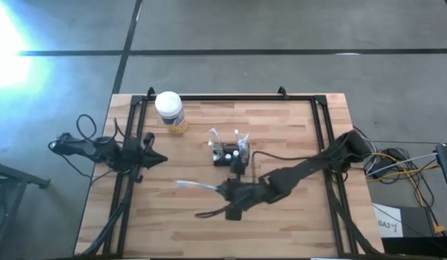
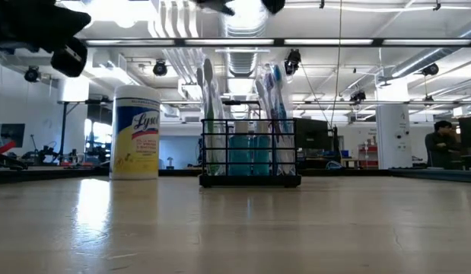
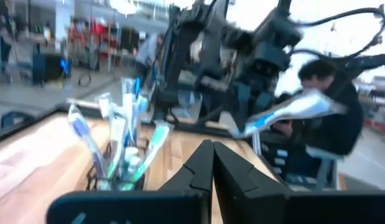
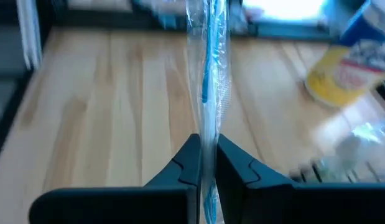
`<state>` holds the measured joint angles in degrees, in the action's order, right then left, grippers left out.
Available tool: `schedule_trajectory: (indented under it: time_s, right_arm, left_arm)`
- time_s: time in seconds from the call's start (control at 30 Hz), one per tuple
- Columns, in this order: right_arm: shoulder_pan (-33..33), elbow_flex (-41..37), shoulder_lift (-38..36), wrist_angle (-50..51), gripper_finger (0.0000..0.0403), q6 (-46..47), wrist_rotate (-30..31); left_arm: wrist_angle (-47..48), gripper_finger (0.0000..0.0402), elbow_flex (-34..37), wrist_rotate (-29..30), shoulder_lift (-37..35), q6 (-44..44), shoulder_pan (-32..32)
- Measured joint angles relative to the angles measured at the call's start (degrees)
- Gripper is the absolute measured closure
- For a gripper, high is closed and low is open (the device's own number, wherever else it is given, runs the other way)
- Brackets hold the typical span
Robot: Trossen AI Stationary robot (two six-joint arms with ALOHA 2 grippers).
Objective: Pick & Place toothbrushing station
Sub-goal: Put the blue toothbrush into the wire organizer
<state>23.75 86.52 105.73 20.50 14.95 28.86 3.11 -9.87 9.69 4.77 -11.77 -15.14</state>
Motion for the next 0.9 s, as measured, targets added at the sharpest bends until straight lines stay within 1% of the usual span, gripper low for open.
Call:
schedule_trajectory:
  time_s: [0.1, 0.17, 0.2, 0.3, 0.4, 0.5, 0.57, 0.67, 0.77, 0.83, 0.9]
  right_arm:
    - [-1.4, -12.1, -3.3, -22.7, 0.0385, -5.8, -0.3]
    - [-2.4, -17.6, -4.3, -33.6, 0.0385, -8.7, -0.4]
    - [-2.9, -19.6, -4.4, -37.0, 0.0385, -9.4, -0.8]
    - [-4.5, -23.8, -4.3, -41.7, 0.0385, -10.4, -3.8]
    - [-5.7, -26.5, -4.4, -47.2, 0.0385, -12.6, -4.0]
    - [-6.1, -29.5, -4.4, -53.0, 0.0385, -15.3, -3.6]
    - [-6.2, -32.0, -4.4, -58.7, 0.0385, -17.4, -2.9]
    - [-6.4, -35.9, -4.0, -70.7, 0.0385, -21.2, 0.0]
    - [-6.9, -39.2, -3.5, -80.1, 0.0385, -25.3, 1.0]
    - [-7.5, -40.2, -3.5, -83.6, 0.0385, -26.7, 1.7]
    - [-8.3, -40.7, -3.6, -84.7, 0.0385, -27.7, 3.0]
  left_arm:
    - [-10.8, 0.039, 5.8, 0.5, 0.0, 1.2, 0.0]
    - [-16.2, 0.0391, 9.1, 1.1, 0.1, 1.0, 0.0]
    - [-16.5, 0.0392, 9.3, 1.8, 0.2, 0.4, 0.0]
    - [-14.6, 0.0393, 9.2, 6.2, 0.9, -0.4, 0.0]
    - [-14.7, 0.0386, 9.3, 9.3, 1.3, -0.8, 0.0]
    - [-15.3, 0.0369, 9.3, 12.2, 1.5, -0.2, 0.0]
    - [-15.3, 0.0354, 9.3, 12.7, 1.9, 0.8, 0.0]
    - [-15.3, 0.0329, 9.3, 12.8, 2.6, 0.8, 0.0]
    - [-12.7, 0.031, 7.8, 12.4, 4.3, 0.7, 0.0]
    - [-11.3, 0.0307, 5.6, 11.9, 5.9, 0.8, 0.0]
    - [-10.6, 0.031, 3.6, 11.9, 7.8, 1.4, 0.0]
